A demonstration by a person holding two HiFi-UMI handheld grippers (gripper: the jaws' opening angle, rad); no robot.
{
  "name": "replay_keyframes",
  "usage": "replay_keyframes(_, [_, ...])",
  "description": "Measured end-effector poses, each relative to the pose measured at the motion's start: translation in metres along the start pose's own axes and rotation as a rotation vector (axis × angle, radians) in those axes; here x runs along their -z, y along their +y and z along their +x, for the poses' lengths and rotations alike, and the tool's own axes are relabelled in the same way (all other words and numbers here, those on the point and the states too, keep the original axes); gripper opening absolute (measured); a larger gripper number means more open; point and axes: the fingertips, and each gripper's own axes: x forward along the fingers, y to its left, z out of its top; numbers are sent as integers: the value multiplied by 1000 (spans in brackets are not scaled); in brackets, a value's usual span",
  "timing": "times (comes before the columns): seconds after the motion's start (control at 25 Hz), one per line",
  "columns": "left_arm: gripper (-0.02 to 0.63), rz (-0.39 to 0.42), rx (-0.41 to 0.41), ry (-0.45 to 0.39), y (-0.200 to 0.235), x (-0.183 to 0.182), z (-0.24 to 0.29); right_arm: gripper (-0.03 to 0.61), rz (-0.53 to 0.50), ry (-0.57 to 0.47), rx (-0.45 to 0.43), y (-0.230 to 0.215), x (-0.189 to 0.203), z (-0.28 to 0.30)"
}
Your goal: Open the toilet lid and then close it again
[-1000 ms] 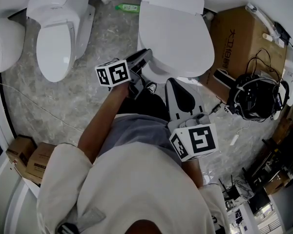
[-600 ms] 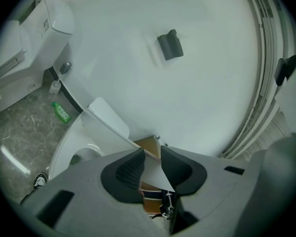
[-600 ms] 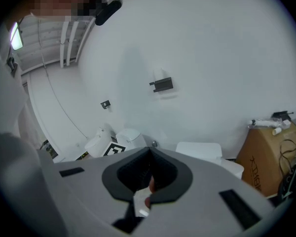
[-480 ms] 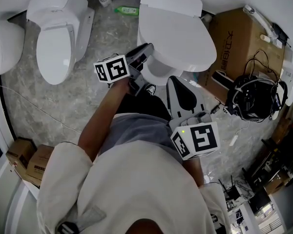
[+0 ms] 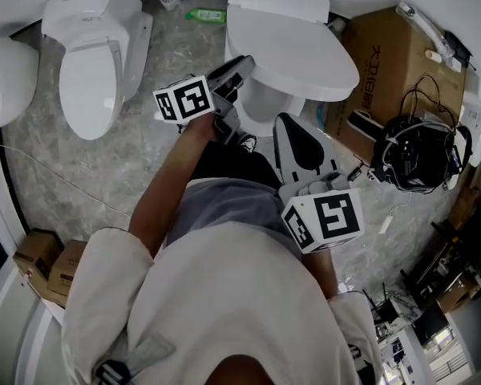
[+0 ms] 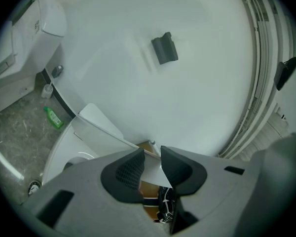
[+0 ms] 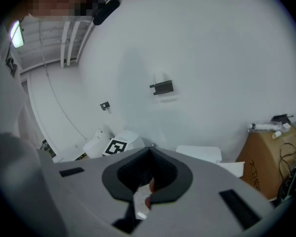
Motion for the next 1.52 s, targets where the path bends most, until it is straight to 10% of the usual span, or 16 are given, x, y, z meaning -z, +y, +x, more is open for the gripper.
replay_keyframes(1.52, [95, 250, -17, -73, -29, -70, 39, 11, 55, -60, 149, -49, -6, -30])
